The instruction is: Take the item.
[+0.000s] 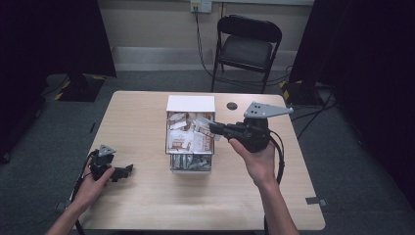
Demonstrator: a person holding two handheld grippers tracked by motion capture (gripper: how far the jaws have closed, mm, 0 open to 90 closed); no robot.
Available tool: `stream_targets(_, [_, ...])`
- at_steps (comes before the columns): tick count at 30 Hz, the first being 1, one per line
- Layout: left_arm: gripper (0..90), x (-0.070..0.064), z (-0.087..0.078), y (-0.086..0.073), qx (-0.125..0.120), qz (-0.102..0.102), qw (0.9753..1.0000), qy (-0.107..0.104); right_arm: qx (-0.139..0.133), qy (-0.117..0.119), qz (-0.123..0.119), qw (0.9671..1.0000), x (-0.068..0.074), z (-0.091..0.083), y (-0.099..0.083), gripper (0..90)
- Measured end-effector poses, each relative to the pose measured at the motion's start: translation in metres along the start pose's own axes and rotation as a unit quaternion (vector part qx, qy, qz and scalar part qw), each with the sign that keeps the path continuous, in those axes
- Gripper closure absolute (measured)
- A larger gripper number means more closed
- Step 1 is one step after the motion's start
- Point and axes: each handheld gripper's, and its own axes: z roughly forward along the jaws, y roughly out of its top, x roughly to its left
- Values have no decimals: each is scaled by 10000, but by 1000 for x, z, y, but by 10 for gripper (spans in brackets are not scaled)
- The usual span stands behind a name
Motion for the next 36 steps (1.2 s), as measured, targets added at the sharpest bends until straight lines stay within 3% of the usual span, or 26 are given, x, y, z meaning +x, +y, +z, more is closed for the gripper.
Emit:
stream_targets(25, [0,0,0,0,-3,1,10000,0,15,-471,1,9989,-8,-36,-2,900])
stream_targets(36, [0,0,0,0,-2,1,10000,0,76,-688,97,9976,-17,-51,-12,900])
